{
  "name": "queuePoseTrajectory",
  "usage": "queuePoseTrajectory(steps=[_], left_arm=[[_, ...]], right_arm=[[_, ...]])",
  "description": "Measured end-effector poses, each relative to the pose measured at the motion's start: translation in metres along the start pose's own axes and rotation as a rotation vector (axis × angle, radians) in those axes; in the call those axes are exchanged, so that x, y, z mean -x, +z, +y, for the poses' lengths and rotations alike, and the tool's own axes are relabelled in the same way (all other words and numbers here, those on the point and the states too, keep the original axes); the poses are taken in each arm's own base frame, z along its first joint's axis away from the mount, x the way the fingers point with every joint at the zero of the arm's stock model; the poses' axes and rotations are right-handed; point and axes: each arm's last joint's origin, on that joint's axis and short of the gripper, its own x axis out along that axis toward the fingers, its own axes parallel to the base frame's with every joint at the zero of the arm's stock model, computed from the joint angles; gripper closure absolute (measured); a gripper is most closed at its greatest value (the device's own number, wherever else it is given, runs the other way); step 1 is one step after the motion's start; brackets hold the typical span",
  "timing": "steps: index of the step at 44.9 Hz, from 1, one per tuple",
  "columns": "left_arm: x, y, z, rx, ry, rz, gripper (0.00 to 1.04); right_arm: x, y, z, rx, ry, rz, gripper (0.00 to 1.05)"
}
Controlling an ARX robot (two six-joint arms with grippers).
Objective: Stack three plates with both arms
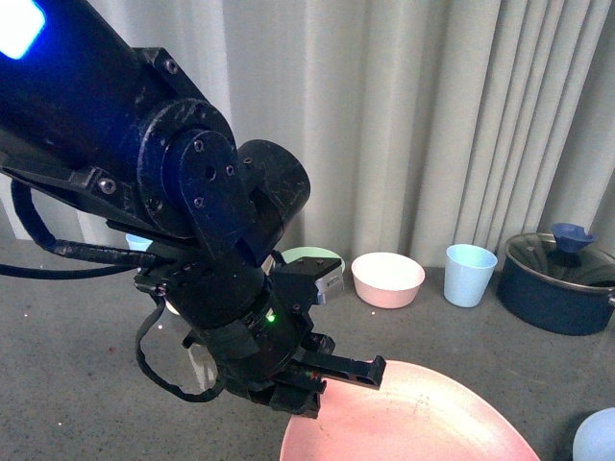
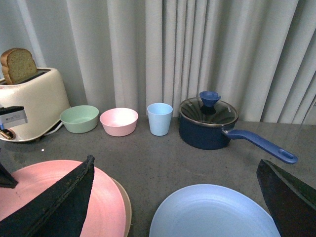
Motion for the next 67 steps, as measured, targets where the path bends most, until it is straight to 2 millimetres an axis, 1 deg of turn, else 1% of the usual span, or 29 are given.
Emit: queuePoseTrajectory(steps=[6, 12, 29, 31, 38, 41, 43, 45, 46, 48, 52, 53, 55, 56, 60, 61, 64, 65, 67], left_arm=[[-0.009, 0.006, 0.005, 0.012, 0.018, 0.005, 1.01], [-0.012, 0.012, 0.006, 0.012, 0.022, -0.004, 1.01], [-0.02, 0.013, 0.006, 0.005, 0.062, -0.014, 1.01], [-0.021, 0.013, 0.006, 0.005, 0.071, -0.022, 0.96], [-0.021, 0.013, 0.004, 0.004, 0.066, -0.027, 0.64], [-0.021, 0.013, 0.004, 0.005, 0.06, -0.023, 0.57], [-0.02, 0.014, 0.004, 0.004, 0.052, -0.026, 0.5], [-0.016, 0.015, 0.005, 0.005, 0.046, -0.033, 0.4], [-0.013, 0.015, 0.005, 0.004, 0.046, -0.037, 0.38], [-0.003, 0.018, 0.005, 0.001, 0.033, -0.062, 0.27], [0.018, 0.023, 0.008, -0.013, 0.032, -0.137, 0.13], [0.021, 0.024, 0.009, -0.019, 0.036, -0.148, 0.11], [0.036, 0.026, 0.011, -0.032, 0.052, -0.191, 0.05], [0.039, 0.026, 0.012, -0.036, 0.056, -0.201, 0.05], [0.071, 0.025, 0.018, -0.064, 0.107, -0.282, 0.07], [0.075, 0.025, 0.019, -0.068, 0.111, -0.292, 0.07], [0.1, 0.019, 0.025, -0.084, 0.135, -0.363, 0.07], [0.104, 0.017, 0.026, -0.086, 0.139, -0.373, 0.07], [0.12, 0.01, 0.029, -0.096, 0.161, -0.416, 0.07]], right_arm=[[0.0, 0.0, 0.0, 0.0, 0.0, 0.0, 0.07], [0.0, 0.0, 0.0, 0.0, 0.0, 0.0, 0.07], [0.0, 0.0, 0.0, 0.0, 0.0, 0.0, 0.07], [0.0, 0.0, 0.0, 0.0, 0.0, 0.0, 0.07], [0.0, 0.0, 0.0, 0.0, 0.0, 0.0, 0.07], [0.0, 0.0, 0.0, 0.0, 0.0, 0.0, 0.07], [0.0, 0.0, 0.0, 0.0, 0.0, 0.0, 0.07], [0.0, 0.0, 0.0, 0.0, 0.0, 0.0, 0.07], [0.0, 0.0, 0.0, 0.0, 0.0, 0.0, 0.07], [0.0, 0.0, 0.0, 0.0, 0.0, 0.0, 0.07], [0.0, 0.0, 0.0, 0.0, 0.0, 0.0, 0.07], [0.0, 0.0, 0.0, 0.0, 0.0, 0.0, 0.07], [0.0, 0.0, 0.0, 0.0, 0.0, 0.0, 0.07], [0.0, 0.0, 0.0, 0.0, 0.0, 0.0, 0.07], [0.0, 0.0, 0.0, 0.0, 0.0, 0.0, 0.07], [0.0, 0.0, 0.0, 0.0, 0.0, 0.0, 0.07], [0.0, 0.0, 0.0, 0.0, 0.0, 0.0, 0.07], [0.0, 0.0, 0.0, 0.0, 0.0, 0.0, 0.07], [0.0, 0.0, 0.0, 0.0, 0.0, 0.0, 0.07]])
